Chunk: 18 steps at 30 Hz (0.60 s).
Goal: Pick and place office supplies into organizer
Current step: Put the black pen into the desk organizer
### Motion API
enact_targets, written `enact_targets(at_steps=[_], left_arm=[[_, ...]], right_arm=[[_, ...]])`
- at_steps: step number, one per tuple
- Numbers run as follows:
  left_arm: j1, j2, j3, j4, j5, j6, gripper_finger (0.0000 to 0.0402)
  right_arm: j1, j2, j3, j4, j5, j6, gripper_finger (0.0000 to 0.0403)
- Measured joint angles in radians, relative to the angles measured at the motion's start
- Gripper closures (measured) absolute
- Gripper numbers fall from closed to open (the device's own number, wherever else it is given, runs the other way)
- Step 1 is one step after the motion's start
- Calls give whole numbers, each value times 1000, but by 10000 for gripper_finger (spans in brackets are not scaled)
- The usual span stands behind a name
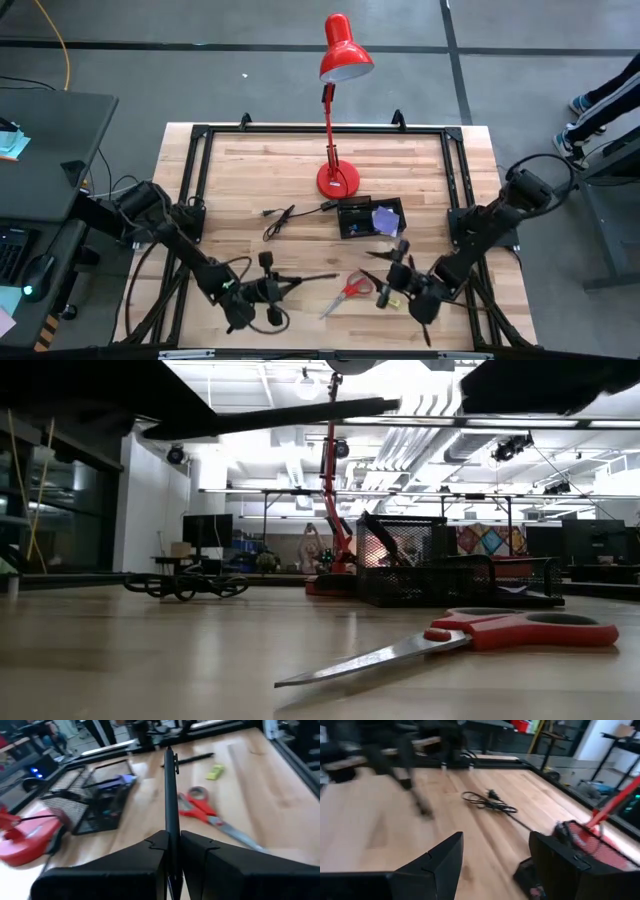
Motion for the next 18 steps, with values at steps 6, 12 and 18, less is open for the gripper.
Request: enact_targets(at_steps=[6, 12, 18], left_arm=[[43, -48, -49, 117, 37, 110, 387], [75, -48, -50, 331, 112, 305, 387], [85, -59, -50, 421, 95, 436, 387]], right_arm=[[36, 0, 0, 52, -51, 20, 183], [3, 0, 0, 165, -132, -90, 183], [6, 0, 0, 302, -216, -250, 183]])
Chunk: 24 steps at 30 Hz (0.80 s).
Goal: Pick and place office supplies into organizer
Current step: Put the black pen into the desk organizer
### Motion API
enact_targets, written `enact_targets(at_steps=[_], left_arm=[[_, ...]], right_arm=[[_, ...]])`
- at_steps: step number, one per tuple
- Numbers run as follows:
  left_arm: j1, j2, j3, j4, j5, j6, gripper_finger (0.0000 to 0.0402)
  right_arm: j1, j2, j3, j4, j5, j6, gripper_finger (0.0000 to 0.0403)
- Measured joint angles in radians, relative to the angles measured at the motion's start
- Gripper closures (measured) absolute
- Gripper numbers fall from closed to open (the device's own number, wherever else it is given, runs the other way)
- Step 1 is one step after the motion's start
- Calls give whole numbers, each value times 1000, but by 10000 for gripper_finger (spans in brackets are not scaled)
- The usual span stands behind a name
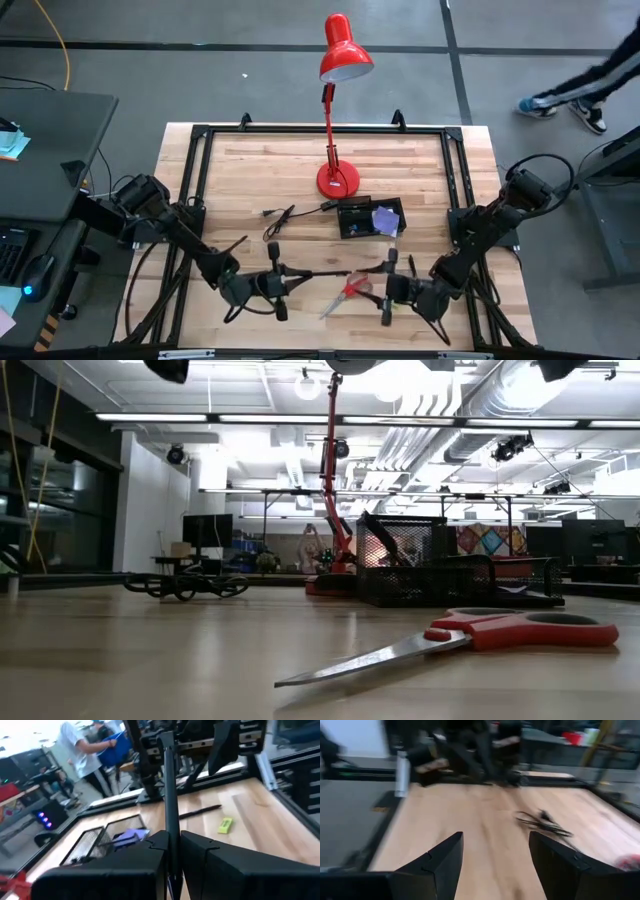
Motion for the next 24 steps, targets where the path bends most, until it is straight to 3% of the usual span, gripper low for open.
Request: enact_targets(at_steps=[6, 12, 24], left_arm=[[-1, 1, 0, 46, 37, 45, 387], [-2, 1, 0, 63, 63, 46, 387], [-2, 1, 0, 52, 63, 46, 387]], right_arm=[[-32, 0, 0, 115, -144, -95, 183], [-83, -1, 0, 133, -148, -121, 183], [-126, -1, 0, 237, -320, -221, 183]])
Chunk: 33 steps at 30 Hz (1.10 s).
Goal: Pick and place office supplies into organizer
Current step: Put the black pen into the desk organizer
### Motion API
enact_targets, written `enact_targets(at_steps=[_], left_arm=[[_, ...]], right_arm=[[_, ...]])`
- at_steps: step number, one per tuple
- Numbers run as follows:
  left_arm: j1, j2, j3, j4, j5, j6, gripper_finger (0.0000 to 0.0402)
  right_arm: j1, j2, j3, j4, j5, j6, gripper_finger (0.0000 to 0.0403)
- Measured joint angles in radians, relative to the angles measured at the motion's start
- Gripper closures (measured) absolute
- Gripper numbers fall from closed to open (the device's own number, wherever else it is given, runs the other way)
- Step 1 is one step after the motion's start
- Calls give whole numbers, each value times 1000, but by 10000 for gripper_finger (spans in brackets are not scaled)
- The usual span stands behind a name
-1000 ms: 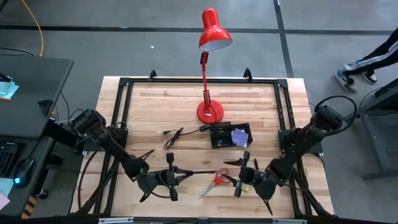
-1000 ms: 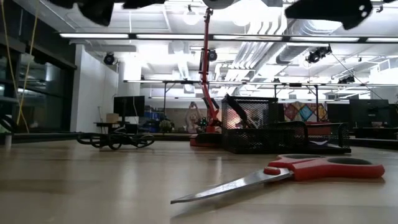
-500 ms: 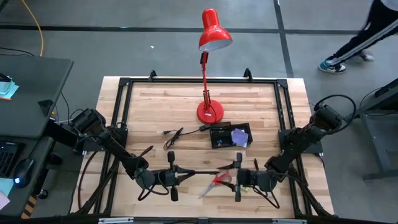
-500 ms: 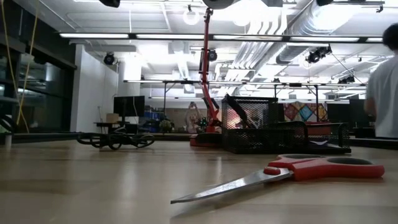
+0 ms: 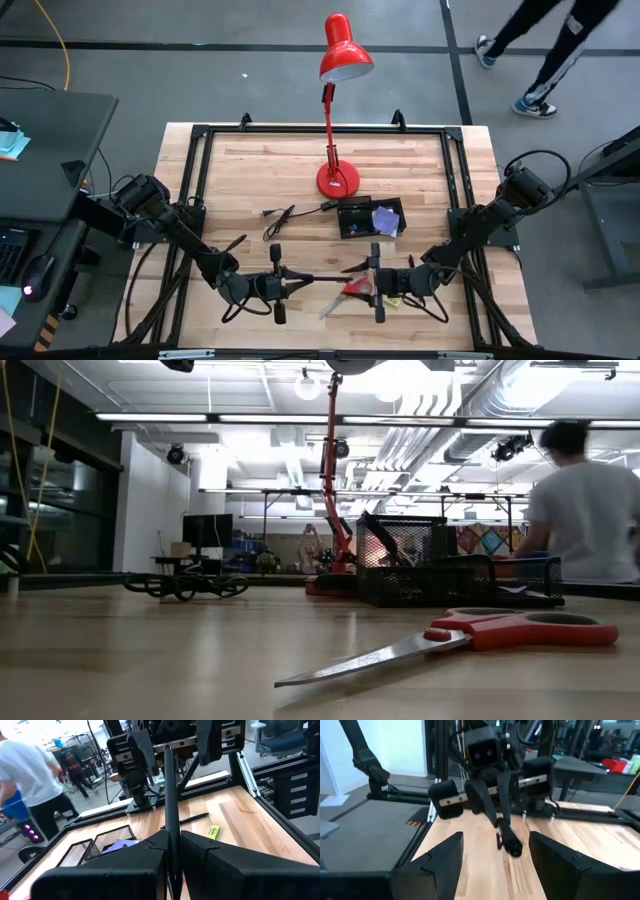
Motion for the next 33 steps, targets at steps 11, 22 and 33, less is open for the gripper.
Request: enact_targets(at_steps=[11, 22, 33], left_arm=[[0, 0, 0, 0, 0, -1, 380], [0, 1, 0, -8, 8, -7, 379], [-1, 1, 2, -27, -58, -27, 358]], right_arm=[[0, 0, 0, 13, 0, -5, 216], [0, 0, 0, 8, 3, -21, 379], [0, 0, 0, 10, 28, -30, 377]])
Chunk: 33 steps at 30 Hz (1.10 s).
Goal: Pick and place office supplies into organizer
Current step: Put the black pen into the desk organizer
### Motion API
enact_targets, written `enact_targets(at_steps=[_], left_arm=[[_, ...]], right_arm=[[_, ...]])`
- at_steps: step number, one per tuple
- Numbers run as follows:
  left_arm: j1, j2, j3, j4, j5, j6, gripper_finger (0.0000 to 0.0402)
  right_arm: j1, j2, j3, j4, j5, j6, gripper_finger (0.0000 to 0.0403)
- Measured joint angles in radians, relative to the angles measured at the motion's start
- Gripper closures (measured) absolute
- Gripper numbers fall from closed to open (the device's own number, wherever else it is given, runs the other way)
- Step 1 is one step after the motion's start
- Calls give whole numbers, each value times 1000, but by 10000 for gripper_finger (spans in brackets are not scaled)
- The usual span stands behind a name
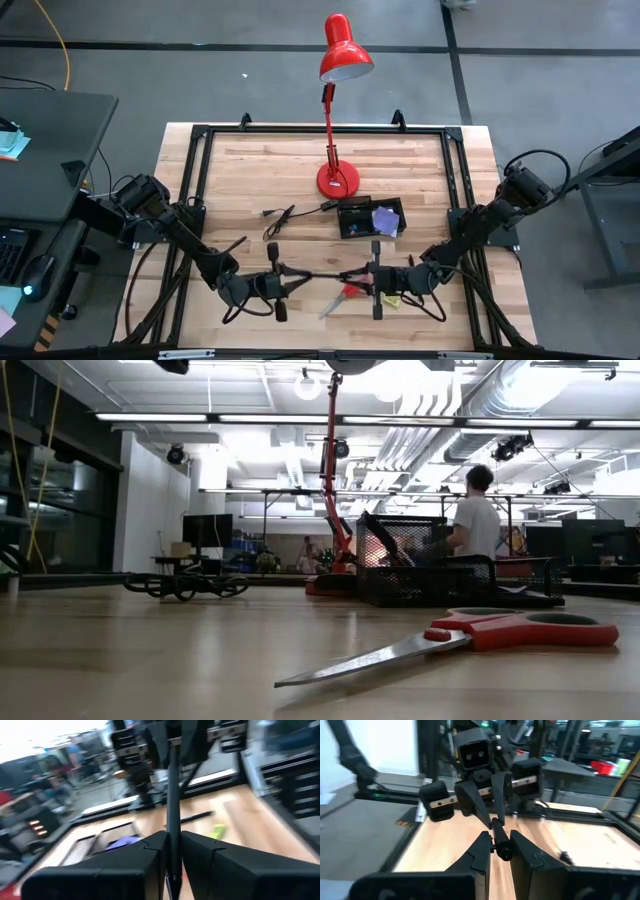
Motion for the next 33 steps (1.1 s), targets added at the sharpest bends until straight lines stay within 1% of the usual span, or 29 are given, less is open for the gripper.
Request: enact_targets(at_steps=[2, 4, 9, 12, 15, 17, 18, 20, 23, 25, 27, 30, 31, 33], left_arm=[[0, 0, 0, -25, -85, -7, 340], [-1, 0, 0, -61, -122, -30, 320], [1, 0, -1, -170, -127, -138, 262], [1, 0, -1, -256, -125, -207, 231], [1, -19, -3, -367, -68, -339, 204], [1, -41, -24, -362, 33, -419, 191], [1, -52, -46, -318, 91, -430, 185], [1, -67, -104, -172, 198, -390, 177], [1, -118, -230, 90, 313, -338, 172], [12, -164, -330, 253, 366, -316, 174], [16, -212, -434, 385, 398, -291, 178], [15, -281, -566, 561, 532, -260, 181], [13, -300, -602, 611, 571, -253, 183], [14, -330, -663, 708, 593, -236, 183]], right_arm=[[2, 0, 0, -7, 38, 2, 378], [7, 0, 0, -16, 69, 17, 378], [10, 0, 0, -54, 100, 53, 378], [15, -1, 0, -58, 158, 61, 377], [28, -9, 0, -59, 259, 65, 378], [38, -15, 0, -70, 297, 73, 378], [42, -16, 0, -73, 305, 77, 377], [46, -16, 0, -73, 302, 83, 377], [47, -16, 0, -96, 309, 113, 377], [47, -16, 0, -130, 350, 147, 377], [47, -21, 0, -159, 419, 166, 377], [48, -66, 0, -181, 497, 167, 377], [47, -86, 0, -189, 511, 168, 377], [34, -125, 0, -226, 517, 167, 377]])
